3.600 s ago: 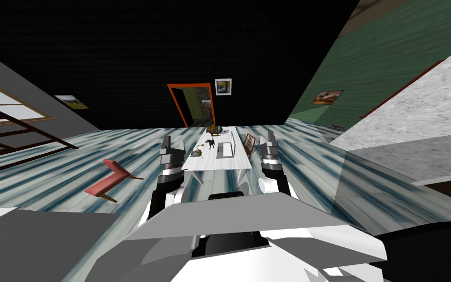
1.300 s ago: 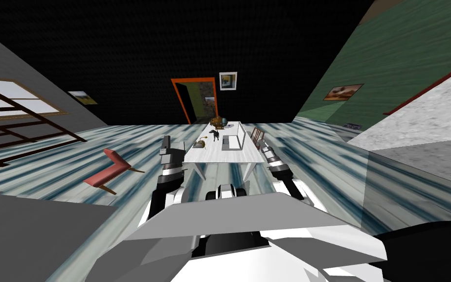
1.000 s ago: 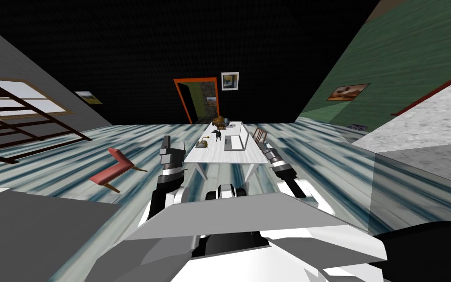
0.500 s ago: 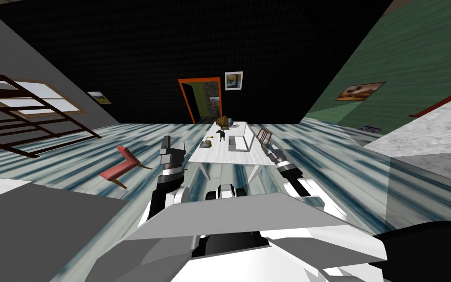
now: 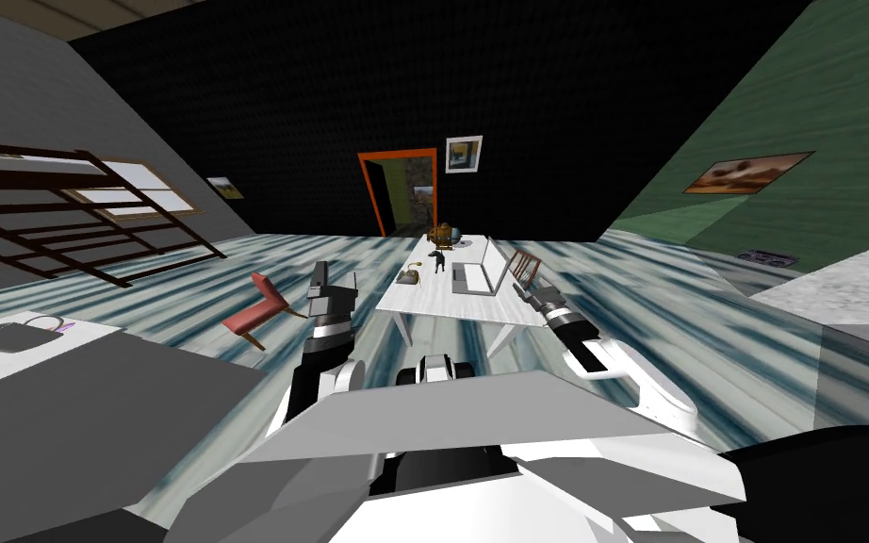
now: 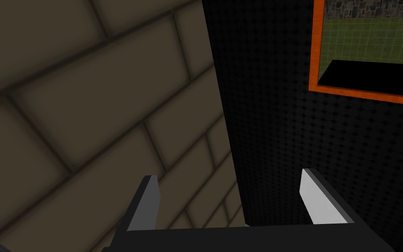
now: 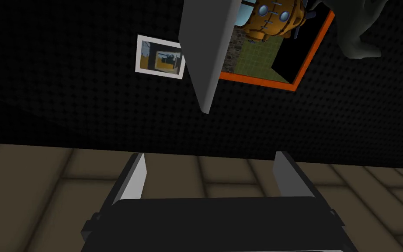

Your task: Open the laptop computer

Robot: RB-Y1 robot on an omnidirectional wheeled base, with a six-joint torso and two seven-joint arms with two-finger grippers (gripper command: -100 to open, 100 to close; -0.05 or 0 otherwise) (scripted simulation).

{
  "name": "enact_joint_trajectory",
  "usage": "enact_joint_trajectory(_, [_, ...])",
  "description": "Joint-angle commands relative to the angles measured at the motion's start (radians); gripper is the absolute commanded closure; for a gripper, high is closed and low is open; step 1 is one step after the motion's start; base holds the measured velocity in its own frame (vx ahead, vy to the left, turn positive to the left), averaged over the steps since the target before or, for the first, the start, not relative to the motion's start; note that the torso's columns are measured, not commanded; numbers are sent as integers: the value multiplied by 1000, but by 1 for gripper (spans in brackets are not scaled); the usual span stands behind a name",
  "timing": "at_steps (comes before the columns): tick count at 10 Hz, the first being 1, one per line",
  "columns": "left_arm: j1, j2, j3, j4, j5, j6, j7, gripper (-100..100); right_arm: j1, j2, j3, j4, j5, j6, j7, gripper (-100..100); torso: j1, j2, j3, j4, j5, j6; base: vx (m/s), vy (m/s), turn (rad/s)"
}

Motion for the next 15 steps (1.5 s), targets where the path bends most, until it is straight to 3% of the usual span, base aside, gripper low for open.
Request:
enact_joint_trajectory(1, [0,0,0,0,0,0,0,0,-1,-42,-36,49,60,29,71,-100,0,0,0,0,0,0,37,76,156])
enact_joint_trajectory(10, [0,0,0,0,0,0,0,0,-18,-177,-121,183,211,136,257,-100,0,0,0,0,0,0,39,58,148])
enact_joint_trajectory(13, [0,0,0,0,0,0,0,0,-21,-218,-139,211,243,158,296,-100,0,0,0,0,0,0,37,46,98])
enact_joint_trajectory(15, [0,0,0,0,0,0,0,0,-17,-209,-135,201,238,157,291,-100,-1,1,1,0,-1,0,6,7,6])
